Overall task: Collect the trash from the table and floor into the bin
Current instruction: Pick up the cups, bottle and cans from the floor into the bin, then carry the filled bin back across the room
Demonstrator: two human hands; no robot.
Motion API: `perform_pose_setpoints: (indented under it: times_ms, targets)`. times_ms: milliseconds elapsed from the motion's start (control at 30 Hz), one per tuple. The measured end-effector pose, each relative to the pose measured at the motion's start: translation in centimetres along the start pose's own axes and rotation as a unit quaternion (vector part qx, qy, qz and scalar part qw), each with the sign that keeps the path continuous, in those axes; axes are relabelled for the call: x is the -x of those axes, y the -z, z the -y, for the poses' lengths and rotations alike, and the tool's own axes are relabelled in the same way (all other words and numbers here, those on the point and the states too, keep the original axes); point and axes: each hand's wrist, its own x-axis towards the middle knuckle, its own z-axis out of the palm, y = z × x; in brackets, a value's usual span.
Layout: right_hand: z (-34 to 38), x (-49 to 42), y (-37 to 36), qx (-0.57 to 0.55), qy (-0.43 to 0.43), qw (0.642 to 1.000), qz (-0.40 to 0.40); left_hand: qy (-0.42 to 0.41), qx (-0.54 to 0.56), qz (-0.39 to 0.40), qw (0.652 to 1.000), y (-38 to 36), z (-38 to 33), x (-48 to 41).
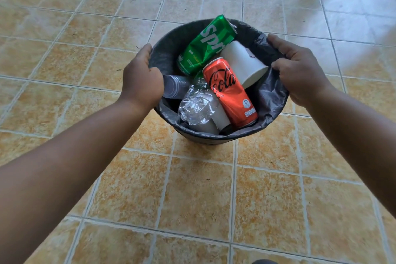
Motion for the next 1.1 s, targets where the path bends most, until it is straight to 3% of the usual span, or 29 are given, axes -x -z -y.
perform_pose_setpoints:
  times_ms: [633,833,1100]
  targets:
    - [2.3,-0.5,-4.2,0.009,0.022,1.0,-0.016,0.026,0.15,0.005,0.988,2.6,1.9,-3.3]
    - [11.0,1.2,-5.5,-0.002,0.001,1.0,-0.019,0.068,0.178,-0.032,0.981,10.0,-2.5,-1.2]
    - [29.9,8.6,-2.9,0.002,-0.021,0.999,0.034,0.138,0.203,-0.066,0.967,25.7,-16.9,5.8]
